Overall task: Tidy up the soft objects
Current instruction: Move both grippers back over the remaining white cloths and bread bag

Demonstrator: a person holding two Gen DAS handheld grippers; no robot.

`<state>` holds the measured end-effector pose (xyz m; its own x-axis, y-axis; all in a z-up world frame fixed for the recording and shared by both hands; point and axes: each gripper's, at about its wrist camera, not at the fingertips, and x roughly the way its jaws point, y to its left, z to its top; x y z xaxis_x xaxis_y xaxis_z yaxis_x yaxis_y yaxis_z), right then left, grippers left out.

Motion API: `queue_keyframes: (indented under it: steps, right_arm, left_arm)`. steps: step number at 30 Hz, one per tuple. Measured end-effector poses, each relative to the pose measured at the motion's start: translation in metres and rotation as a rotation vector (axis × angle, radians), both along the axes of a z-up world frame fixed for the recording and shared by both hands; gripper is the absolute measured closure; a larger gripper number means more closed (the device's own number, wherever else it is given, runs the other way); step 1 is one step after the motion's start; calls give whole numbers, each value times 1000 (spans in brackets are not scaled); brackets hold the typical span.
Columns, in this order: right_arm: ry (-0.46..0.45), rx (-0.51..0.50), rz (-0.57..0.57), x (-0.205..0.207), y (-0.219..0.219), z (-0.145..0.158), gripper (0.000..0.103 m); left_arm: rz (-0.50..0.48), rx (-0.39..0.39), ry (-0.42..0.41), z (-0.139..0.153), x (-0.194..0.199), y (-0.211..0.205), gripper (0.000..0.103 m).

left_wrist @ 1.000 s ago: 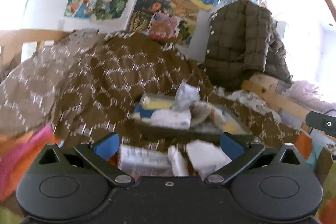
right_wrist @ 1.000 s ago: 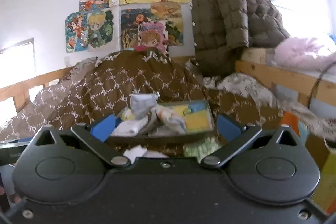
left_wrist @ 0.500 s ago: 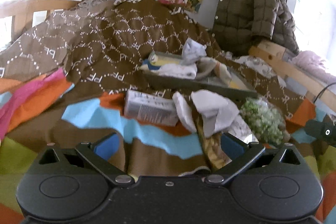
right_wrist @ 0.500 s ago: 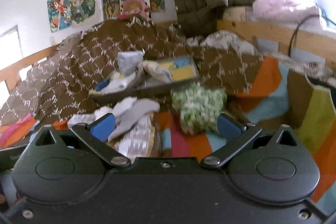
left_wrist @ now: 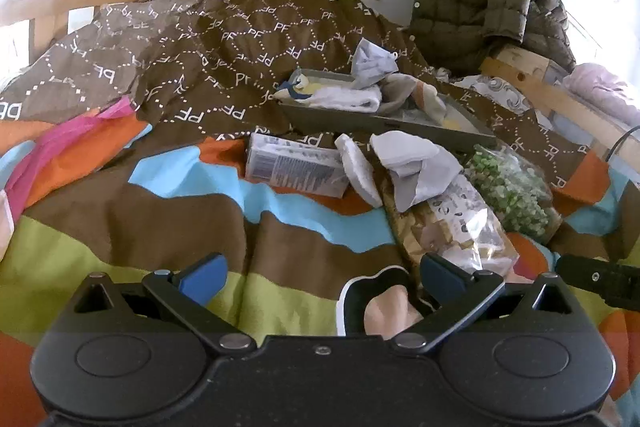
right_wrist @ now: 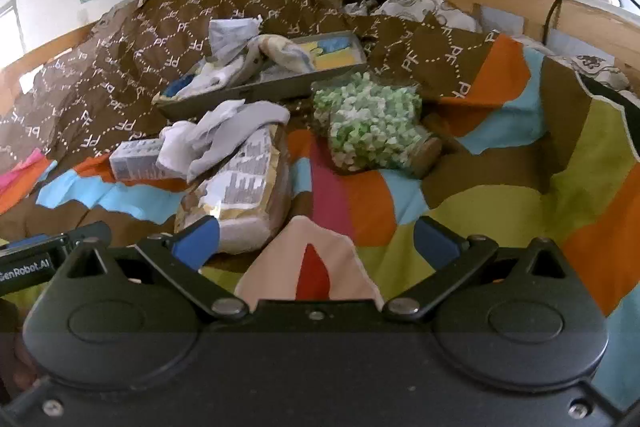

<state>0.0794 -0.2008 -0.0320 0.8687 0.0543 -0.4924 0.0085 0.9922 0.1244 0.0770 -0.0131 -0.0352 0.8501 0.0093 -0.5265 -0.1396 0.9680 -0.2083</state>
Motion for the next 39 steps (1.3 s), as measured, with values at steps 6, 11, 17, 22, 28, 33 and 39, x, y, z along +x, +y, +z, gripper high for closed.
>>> queue_keyframes:
  steps: [6, 11, 17, 22, 28, 33, 39]
  right_arm:
    - [26, -10, 15, 4, 6, -4, 1]
    - [44, -12, 22, 8, 5, -7, 1]
    - [60, -12, 30, 12, 5, -9, 1]
    - [71, -9, 32, 14, 5, -10, 1]
    - [71, -3, 31, 15, 5, -10, 1]
    - [72, -3, 31, 15, 6, -11, 1]
    - [73, -3, 31, 16, 7, -11, 1]
  left_arm:
    - [-4, -5, 20, -3, 1, -1, 1]
    - [-18, 1, 29, -4, 0, -4, 1]
    - [-21, 3, 47, -7, -1, -5, 1]
    - [-35, 12, 56, -9, -3, -8, 1]
    - [-37, 16, 61, -10, -6, -9, 1]
    - [-38, 17, 60, -10, -6, -8, 1]
    - [-40, 19, 62, -10, -7, -9, 1]
